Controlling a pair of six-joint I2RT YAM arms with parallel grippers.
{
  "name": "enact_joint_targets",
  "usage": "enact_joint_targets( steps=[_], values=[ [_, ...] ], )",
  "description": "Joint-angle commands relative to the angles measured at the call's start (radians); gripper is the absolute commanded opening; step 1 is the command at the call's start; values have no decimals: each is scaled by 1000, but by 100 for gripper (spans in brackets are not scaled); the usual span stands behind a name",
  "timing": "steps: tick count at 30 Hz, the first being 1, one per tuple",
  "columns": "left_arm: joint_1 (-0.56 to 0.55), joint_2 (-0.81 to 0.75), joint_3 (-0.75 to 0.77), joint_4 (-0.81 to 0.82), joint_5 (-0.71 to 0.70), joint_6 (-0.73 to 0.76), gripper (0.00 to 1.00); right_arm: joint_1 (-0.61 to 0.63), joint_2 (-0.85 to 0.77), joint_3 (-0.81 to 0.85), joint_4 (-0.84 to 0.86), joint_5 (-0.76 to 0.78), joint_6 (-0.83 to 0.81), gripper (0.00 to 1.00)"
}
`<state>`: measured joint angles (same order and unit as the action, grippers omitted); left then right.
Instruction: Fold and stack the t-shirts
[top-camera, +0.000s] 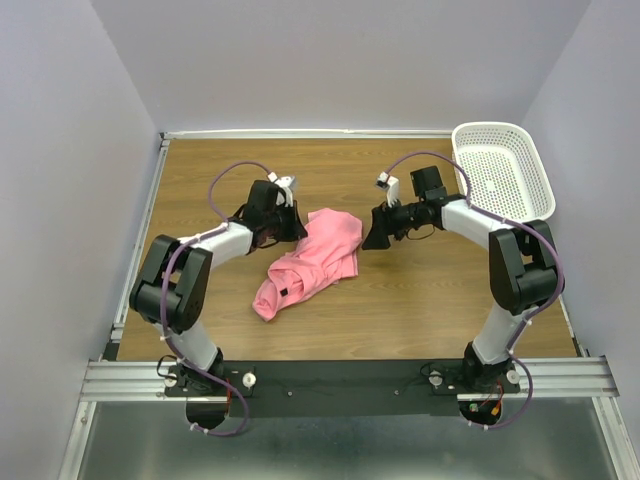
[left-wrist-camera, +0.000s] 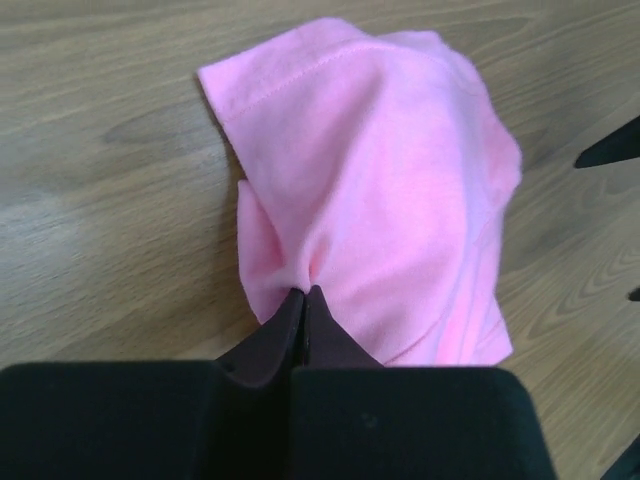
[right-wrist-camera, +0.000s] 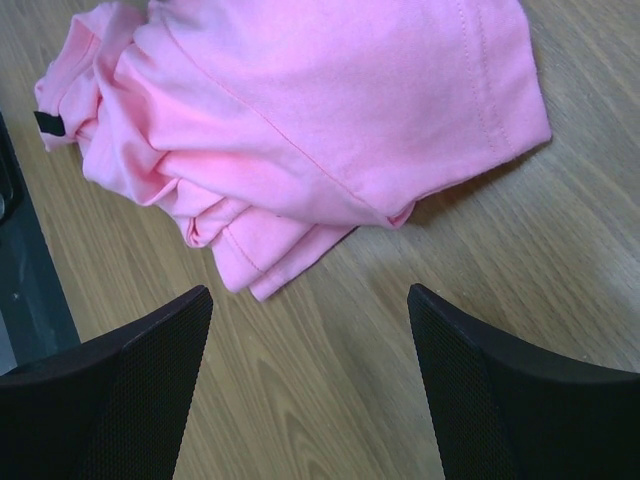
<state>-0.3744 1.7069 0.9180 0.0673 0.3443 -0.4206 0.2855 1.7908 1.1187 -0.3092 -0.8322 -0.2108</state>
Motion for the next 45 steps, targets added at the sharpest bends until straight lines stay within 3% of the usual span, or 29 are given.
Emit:
enact_joint_targets(
  steps=[1, 8, 17, 29, 39, 45],
  values=[
    [-1, -177, 54, -3, -54, 26, 0, -12, -27, -7, -18, -22, -24, 86],
    [-1, -409, 145, -93, -81, 72, 0, -14, -51, -10, -19, -22, -45, 86],
    [-1, -524, 217, -219, -83, 126, 0, -14, -50, 9, -14, -102, -94, 86],
    [9, -687, 131, -366, -269, 97, 0, 44, 346, 464, -16, 119, 36, 85],
    [19, -754, 101, -382, -269, 102, 0, 112, 412, 428, -16, 208, 63, 83],
    [19, -760, 123, -385, -260, 102, 0, 113, 456, 451, -18, 251, 119, 75]
  ],
)
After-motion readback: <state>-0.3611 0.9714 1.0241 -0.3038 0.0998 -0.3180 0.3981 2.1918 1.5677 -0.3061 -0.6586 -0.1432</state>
